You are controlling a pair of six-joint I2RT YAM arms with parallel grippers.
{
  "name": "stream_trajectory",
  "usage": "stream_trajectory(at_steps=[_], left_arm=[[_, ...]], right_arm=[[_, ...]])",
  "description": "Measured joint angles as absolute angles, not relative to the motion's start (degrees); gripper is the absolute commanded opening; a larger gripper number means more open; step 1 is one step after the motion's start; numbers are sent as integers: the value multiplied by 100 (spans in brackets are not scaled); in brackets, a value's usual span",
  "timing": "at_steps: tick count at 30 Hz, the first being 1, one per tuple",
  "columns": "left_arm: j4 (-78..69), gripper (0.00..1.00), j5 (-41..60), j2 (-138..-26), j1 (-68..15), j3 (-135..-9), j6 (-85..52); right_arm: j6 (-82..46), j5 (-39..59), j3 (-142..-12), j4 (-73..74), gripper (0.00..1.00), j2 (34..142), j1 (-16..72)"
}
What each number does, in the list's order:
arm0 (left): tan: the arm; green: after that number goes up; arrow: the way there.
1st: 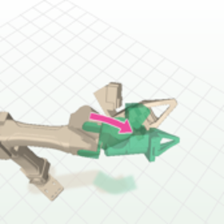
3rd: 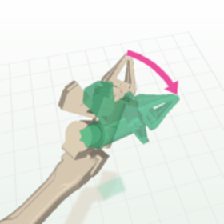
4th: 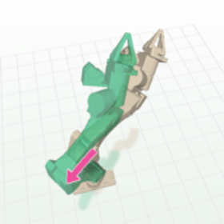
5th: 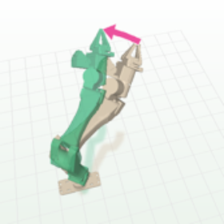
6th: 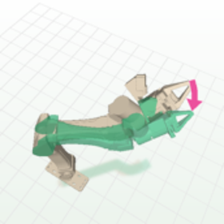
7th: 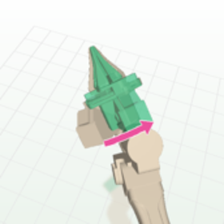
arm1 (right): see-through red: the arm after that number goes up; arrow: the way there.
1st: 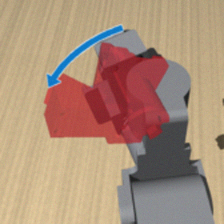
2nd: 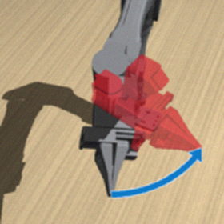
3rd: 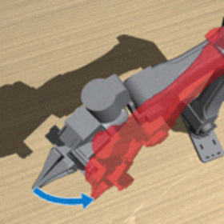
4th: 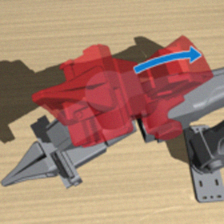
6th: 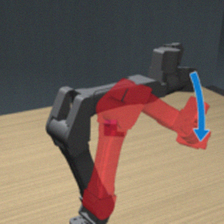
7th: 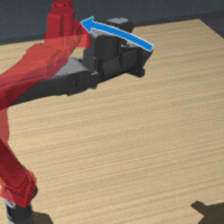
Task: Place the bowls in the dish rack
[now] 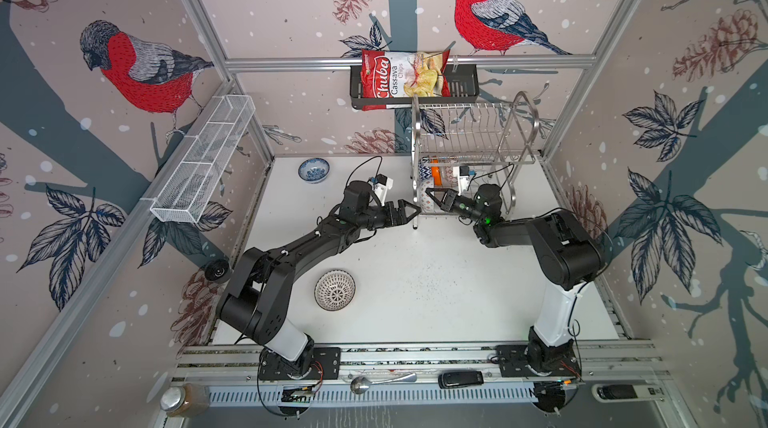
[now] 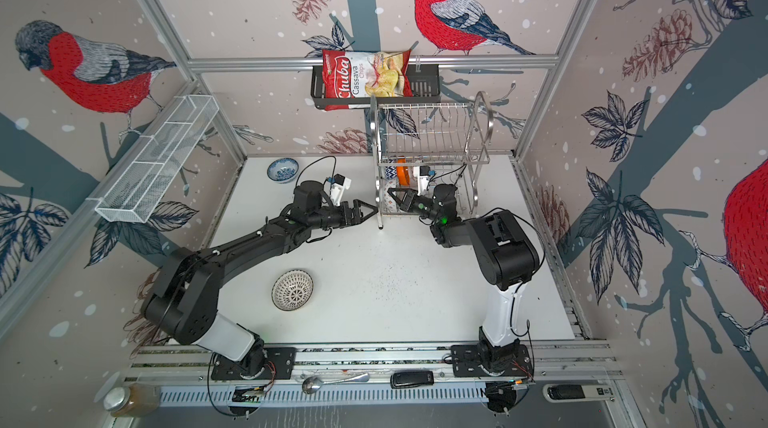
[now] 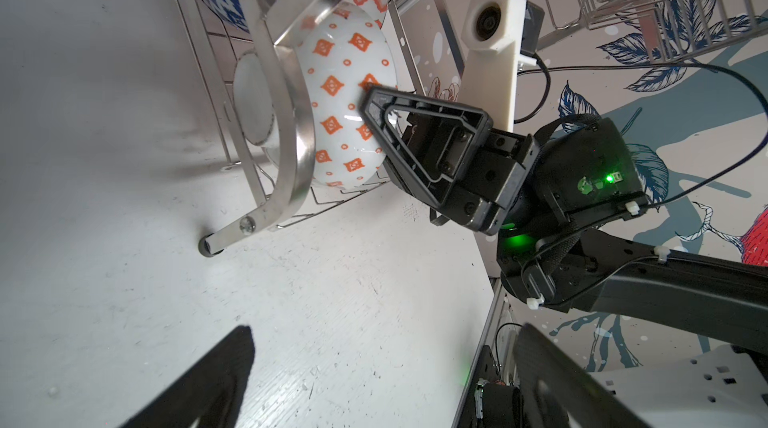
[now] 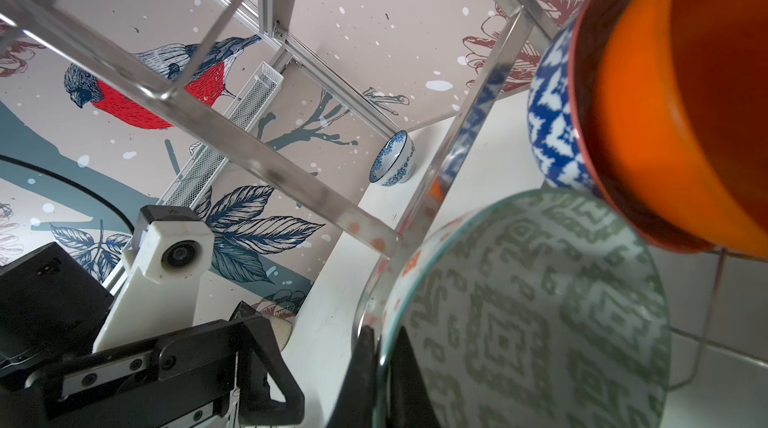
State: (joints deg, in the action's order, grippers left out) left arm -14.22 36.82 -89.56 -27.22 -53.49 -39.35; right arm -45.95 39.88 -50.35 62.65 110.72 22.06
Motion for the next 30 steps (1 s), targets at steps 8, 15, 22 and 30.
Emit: stream_trajectory(at_steps=[8,15,22,30], left_arm=[[-1400,98,3680,-8921,-2722,-5349,-3922],[-1387,98,3680,-8921,-2722,-5349,-3900],[-1385,98,3677,-8919,-2722,-5349,-3898],[-1385,98,3656,-8919,-2722,-5349,-3896]], right_arm=[[-4950,4248,-5011,6805,1,11288,2099],[-5135,4368,-4982,7098,1,11386,2082],[-5730,4536,-4978,7808,1,11697,2008],[-5828,4580,-4971,7797,1,11695,1977]])
